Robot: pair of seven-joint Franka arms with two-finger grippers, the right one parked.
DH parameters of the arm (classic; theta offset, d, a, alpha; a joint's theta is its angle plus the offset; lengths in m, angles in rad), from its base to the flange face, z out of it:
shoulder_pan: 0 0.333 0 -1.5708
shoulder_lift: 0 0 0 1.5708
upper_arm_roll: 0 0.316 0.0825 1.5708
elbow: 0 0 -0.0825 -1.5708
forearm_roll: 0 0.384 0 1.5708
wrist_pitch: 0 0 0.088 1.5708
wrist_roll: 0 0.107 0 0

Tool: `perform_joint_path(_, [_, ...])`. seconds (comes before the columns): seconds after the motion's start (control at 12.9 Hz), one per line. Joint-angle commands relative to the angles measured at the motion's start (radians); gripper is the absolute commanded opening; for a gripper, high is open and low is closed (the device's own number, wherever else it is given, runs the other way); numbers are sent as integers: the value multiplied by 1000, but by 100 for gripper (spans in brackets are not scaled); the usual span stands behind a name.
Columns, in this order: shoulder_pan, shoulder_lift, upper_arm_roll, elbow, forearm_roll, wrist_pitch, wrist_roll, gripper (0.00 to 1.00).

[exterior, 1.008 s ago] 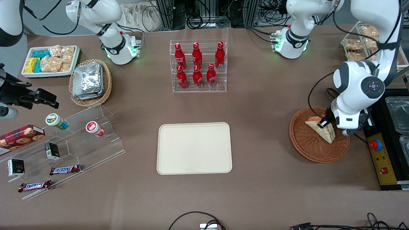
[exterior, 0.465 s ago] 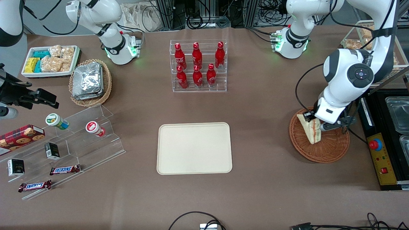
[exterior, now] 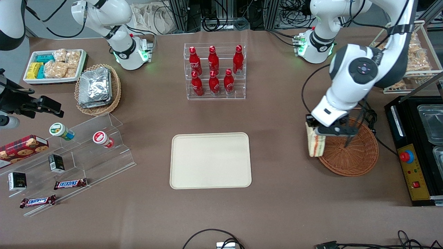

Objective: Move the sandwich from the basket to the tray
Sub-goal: 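Lift the sandwich and carry it toward the cream tray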

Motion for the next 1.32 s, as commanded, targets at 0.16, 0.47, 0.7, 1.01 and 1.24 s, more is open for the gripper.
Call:
perform_joint_path(0.16, [2, 55, -85, 98, 15, -26, -108, 28])
perform_joint_path(0.47, [-91, 207, -129, 232, 168, -28, -367, 28])
perform_joint_path(0.7, [-165, 319, -128, 348, 207, -31, -463, 28])
perform_joint_path(1.01, [-228, 463, -128, 494, 214, -28, -480, 29])
perform_joint_path(1.24, [-278, 549, -123, 569, 222, -28, -500, 29])
